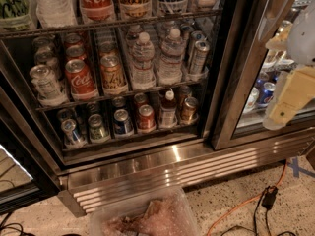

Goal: Pick orange can from top shelf of fridge

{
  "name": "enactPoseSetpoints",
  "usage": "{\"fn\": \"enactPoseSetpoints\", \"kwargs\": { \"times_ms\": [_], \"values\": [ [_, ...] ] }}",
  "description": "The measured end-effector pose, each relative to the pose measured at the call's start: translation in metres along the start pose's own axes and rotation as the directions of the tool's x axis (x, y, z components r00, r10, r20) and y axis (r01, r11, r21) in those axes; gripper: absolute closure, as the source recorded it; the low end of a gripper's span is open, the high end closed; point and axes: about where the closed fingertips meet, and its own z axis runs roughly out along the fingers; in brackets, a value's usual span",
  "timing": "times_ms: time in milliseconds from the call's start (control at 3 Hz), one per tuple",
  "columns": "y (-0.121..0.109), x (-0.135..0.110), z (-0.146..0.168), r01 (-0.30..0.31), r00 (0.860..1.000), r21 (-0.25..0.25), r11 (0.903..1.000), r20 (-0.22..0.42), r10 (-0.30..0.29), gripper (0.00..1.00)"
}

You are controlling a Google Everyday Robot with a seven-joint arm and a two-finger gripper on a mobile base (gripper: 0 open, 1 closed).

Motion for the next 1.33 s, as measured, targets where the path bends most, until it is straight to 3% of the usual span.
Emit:
{"fn": "enactPoseSetpoints", "kwargs": {
  "times_ms": [333,667,1000,1333],
  "values": [
    [-0.024,-0.033,0.005,-0.036,0.989,0.014,0.9992,0.143,0.034,0.00],
    [-0.042,-0.086,0.001,-0.064,0.946,0.032,0.9974,0.321,0.051,0.00],
    [-0.042,-0.086,0.001,-0.064,0.946,0.032,0.9974,0.321,0.051,0.00],
    [-0.051,-0.094,0.012,-0.120,0.915,0.018,0.9926,0.389,0.104,0.00]
  ]
}}
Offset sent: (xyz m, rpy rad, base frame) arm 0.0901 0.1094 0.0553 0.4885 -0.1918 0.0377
